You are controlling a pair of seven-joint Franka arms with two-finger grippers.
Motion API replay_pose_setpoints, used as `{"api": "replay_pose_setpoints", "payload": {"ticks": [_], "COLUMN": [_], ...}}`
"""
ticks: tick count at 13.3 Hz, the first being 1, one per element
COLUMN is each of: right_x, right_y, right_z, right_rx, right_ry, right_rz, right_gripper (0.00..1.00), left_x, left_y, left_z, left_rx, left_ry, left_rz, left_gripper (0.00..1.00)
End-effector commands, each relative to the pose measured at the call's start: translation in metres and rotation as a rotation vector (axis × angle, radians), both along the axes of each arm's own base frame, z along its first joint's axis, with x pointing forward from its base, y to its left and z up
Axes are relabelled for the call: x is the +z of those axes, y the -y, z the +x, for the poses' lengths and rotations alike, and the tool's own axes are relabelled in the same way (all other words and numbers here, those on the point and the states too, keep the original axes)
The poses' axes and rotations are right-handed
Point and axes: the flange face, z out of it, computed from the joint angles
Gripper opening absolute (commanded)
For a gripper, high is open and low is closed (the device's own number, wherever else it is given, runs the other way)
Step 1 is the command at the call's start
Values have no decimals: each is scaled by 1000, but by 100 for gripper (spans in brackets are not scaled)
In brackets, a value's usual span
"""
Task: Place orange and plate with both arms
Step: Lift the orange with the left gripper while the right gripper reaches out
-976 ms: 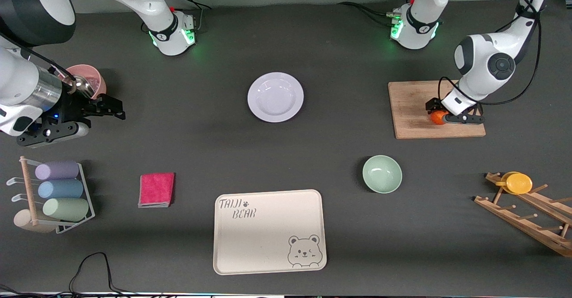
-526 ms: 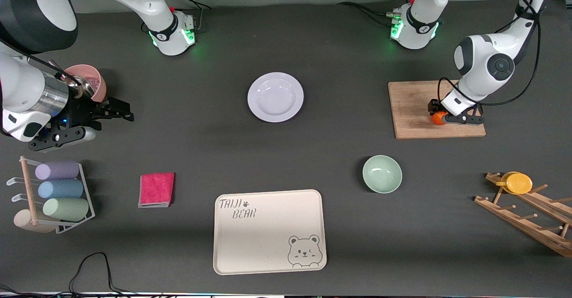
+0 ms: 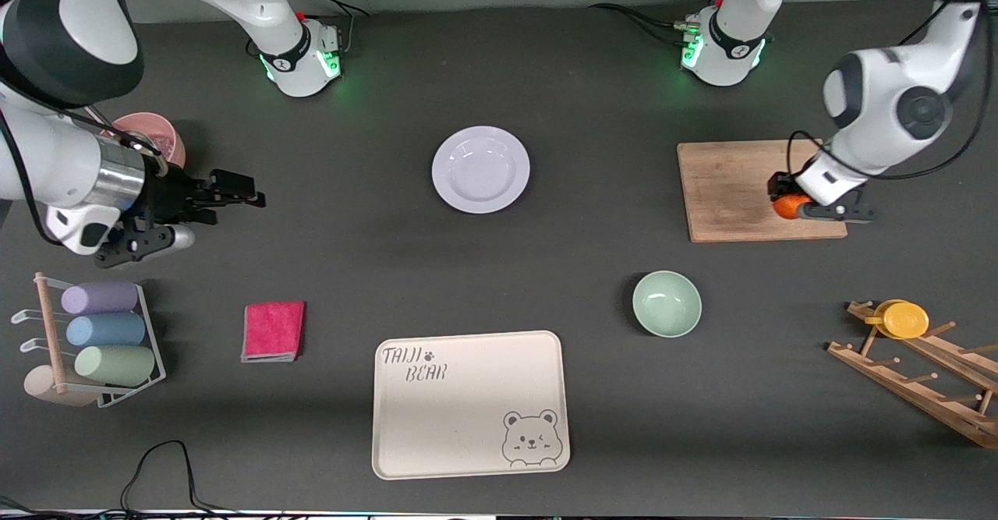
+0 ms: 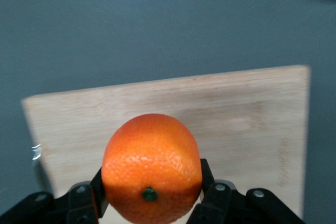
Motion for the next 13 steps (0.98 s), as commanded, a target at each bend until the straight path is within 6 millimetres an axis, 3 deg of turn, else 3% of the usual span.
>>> {"api": "replay_pose_setpoints", "payload": {"ticks": [1, 3, 5, 6, 7, 10, 13], "right_x": [-26, -45, -51, -60, -64, -73, -97], "right_y": [16, 18, 45, 62, 65, 59, 58], "right_z": [17, 22, 29, 32, 34, 38, 36], "right_rx": [-81, -116, -211, -265, -287, -305, -320], "right_ry": [-43, -82, -112, -151, -177, -200, -213], "right_rz": [159, 216, 342, 449, 533, 595, 688], "right_gripper": [100, 100, 100, 100, 100, 100, 100], "left_x": [119, 179, 216, 230, 238, 247, 235], "left_y": [-3, -3, 10, 33, 59, 198, 330], "left_z": [9, 10, 8, 4, 0, -17, -45], "left_rx": [3, 8, 11, 17, 47, 107, 172], "left_ry": [4, -5, -4, 0, 5, 36, 81], "left_rz": [11, 13, 13, 23, 42, 54, 53], "left_gripper": [59, 59, 59, 59, 59, 59, 59]}}
